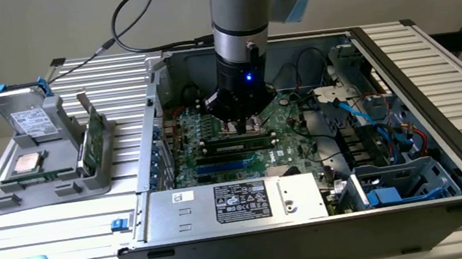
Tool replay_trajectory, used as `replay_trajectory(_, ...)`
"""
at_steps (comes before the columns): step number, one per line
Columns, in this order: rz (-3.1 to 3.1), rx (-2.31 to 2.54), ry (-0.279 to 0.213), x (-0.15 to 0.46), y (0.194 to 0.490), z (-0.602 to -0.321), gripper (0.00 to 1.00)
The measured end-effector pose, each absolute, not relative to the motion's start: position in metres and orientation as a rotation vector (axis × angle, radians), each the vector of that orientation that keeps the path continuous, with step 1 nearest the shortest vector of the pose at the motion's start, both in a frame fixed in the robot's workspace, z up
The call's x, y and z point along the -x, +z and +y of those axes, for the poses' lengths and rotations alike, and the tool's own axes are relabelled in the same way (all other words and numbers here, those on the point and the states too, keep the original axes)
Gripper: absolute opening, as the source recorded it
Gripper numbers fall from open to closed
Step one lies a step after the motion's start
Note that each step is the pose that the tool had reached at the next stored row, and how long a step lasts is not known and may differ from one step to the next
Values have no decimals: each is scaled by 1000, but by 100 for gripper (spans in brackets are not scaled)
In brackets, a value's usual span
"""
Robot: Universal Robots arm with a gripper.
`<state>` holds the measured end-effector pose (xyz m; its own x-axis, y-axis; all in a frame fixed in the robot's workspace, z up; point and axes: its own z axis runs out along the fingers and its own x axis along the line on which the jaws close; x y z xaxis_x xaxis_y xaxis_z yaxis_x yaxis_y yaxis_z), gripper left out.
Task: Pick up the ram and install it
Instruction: 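Press down the ram until it locks into place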
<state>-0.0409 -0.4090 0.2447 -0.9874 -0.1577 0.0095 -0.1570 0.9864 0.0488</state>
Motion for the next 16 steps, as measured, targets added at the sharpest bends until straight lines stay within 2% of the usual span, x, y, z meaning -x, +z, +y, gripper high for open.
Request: replay_trajectory(16,-3125,-148,-75,48,245,-413,11)
